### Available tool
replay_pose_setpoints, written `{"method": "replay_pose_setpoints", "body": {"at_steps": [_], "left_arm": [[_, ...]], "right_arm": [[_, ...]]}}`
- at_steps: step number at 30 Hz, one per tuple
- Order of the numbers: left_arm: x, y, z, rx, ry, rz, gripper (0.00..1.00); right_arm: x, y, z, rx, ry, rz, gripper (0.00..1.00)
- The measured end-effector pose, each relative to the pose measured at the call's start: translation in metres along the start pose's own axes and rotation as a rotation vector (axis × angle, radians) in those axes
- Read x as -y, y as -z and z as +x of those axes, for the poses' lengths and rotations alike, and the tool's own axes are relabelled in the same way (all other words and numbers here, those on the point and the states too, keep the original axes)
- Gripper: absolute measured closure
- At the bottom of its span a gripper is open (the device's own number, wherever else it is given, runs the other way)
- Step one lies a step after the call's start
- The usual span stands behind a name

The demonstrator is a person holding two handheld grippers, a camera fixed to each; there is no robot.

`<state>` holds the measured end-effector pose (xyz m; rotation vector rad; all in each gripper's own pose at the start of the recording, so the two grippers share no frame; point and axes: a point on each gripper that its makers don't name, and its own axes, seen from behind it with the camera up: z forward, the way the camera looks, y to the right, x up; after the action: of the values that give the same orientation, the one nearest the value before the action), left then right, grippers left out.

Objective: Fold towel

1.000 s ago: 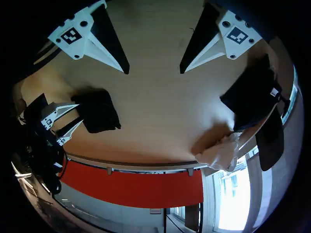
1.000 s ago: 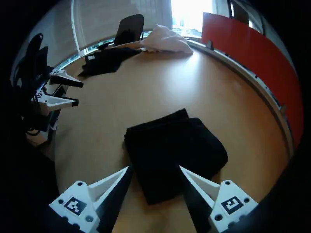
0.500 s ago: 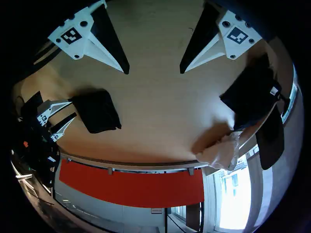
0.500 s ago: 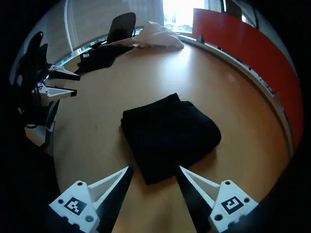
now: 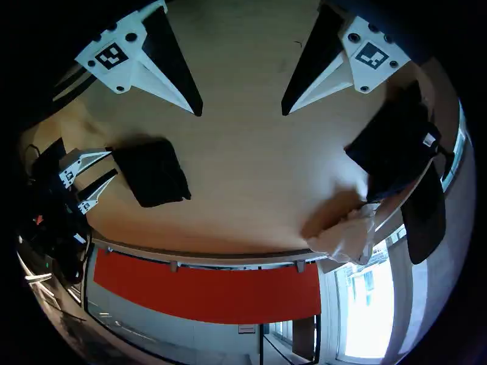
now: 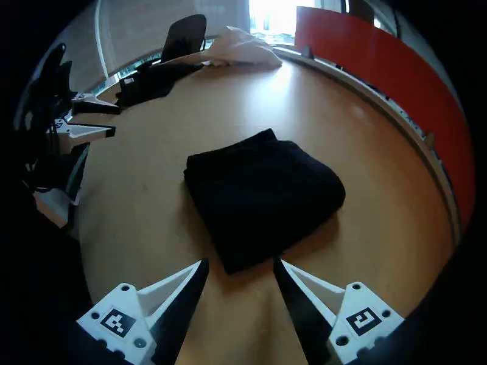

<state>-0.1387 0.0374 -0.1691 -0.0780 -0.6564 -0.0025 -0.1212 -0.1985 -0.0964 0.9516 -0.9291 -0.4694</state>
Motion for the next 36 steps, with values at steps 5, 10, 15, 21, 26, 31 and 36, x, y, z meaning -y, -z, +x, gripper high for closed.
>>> {"method": "replay_pose_setpoints", "body": {"at_steps": [5,10,15,21,26,31,36], "left_arm": [[0.000,-0.001,-0.001,0.002,-0.001,-0.003,0.04],[-0.001,-0.002,-0.002,0.003,0.000,-0.004,0.03],[-0.001,-0.003,-0.001,0.002,0.000,-0.006,0.04],[-0.002,-0.004,0.000,-0.001,-0.001,-0.008,0.04],[-0.002,-0.004,0.001,-0.001,-0.004,-0.010,0.04],[-0.002,-0.003,0.000,0.000,-0.002,-0.010,0.04],[-0.003,-0.002,0.000,-0.002,-0.002,-0.012,0.04]], "right_arm": [[0.001,-0.002,-0.003,0.005,-0.016,0.000,0.21],[0.002,-0.006,-0.004,0.009,-0.024,-0.005,0.32],[0.002,-0.010,-0.008,0.019,-0.027,-0.023,0.39],[0.000,-0.011,-0.008,0.009,-0.047,-0.048,0.49],[-0.001,-0.010,-0.009,0.007,-0.068,-0.051,0.71],[-0.002,-0.008,-0.009,0.001,-0.078,-0.053,0.90],[-0.005,-0.004,-0.005,-0.015,-0.074,-0.062,0.96]]}}
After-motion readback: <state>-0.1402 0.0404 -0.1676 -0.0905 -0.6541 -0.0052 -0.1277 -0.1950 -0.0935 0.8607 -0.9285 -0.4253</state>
